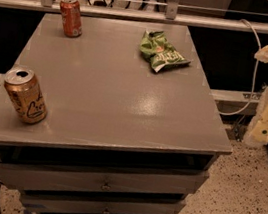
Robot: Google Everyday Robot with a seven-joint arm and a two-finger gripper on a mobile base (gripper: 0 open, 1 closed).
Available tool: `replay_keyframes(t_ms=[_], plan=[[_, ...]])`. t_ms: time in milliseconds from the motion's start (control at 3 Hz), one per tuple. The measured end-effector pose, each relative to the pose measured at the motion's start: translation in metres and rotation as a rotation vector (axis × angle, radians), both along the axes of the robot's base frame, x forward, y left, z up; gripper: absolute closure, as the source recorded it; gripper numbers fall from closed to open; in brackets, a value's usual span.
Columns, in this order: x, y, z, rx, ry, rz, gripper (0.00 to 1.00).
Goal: Move green jalapeno chip bag near coke can
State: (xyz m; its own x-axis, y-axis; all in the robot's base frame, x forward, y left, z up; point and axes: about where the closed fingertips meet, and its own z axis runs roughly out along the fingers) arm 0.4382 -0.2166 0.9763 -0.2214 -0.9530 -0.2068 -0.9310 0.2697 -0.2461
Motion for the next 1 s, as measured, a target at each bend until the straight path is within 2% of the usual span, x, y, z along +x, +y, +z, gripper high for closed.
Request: replay_keyframes(t_ms=[667,1000], plan=[[0.009,0.004,0.000,0.018,-0.018,0.009,0.00],[0.043,0.020,-0.010,0.081,-0.056,0.041,0.00]])
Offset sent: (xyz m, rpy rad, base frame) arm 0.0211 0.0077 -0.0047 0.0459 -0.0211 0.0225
